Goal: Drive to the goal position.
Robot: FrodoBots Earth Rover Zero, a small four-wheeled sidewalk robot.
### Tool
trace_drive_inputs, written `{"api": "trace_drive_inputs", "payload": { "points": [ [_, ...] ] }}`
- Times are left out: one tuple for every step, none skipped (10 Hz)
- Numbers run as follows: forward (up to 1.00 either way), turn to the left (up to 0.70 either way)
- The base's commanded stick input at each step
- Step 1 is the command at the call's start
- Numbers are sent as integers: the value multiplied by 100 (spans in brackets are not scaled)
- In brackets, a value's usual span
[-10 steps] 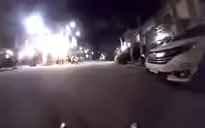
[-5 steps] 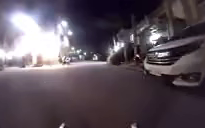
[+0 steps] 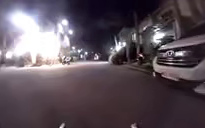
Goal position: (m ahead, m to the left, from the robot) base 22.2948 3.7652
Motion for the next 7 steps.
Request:
{"api": "trace_drive_inputs", "payload": {
  "points": [
    [85, 0],
    [85, 0],
    [85, 0],
    [85, 0],
    [85, 0],
    [85, 0],
    [85, 0]
  ]
}}
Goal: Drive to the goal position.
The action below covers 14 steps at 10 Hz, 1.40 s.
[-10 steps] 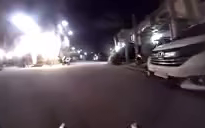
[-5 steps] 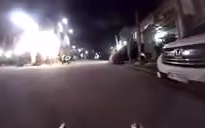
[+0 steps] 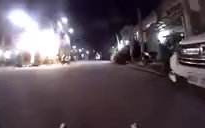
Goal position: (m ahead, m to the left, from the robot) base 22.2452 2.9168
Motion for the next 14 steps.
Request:
{"api": "trace_drive_inputs", "payload": {
  "points": [
    [85, 0],
    [85, 0],
    [85, 0],
    [85, 0],
    [85, 0],
    [85, 0],
    [85, 0],
    [85, 0],
    [85, 0],
    [85, 0],
    [85, 0],
    [85, 0],
    [85, 0],
    [85, 0]
  ]
}}
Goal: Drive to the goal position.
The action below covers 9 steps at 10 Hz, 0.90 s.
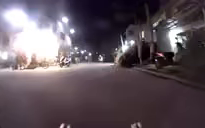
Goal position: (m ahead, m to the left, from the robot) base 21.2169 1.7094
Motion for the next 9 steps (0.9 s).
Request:
{"api": "trace_drive_inputs", "payload": {
  "points": [
    [85, 0],
    [85, 0],
    [85, 0],
    [85, 0],
    [85, 0],
    [85, 0],
    [85, 0],
    [85, 0],
    [85, 0]
  ]
}}
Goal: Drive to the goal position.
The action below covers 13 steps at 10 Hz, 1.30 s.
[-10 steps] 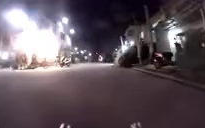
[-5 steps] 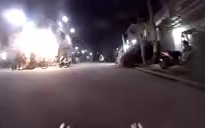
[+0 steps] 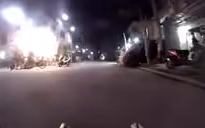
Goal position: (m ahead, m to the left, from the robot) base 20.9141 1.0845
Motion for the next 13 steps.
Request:
{"api": "trace_drive_inputs", "payload": {
  "points": [
    [85, 0],
    [85, 0],
    [85, 0],
    [85, 0],
    [85, 0],
    [85, 0],
    [85, 0],
    [85, 0],
    [85, 0],
    [85, 0],
    [85, 0],
    [85, 0],
    [85, 0]
  ]
}}
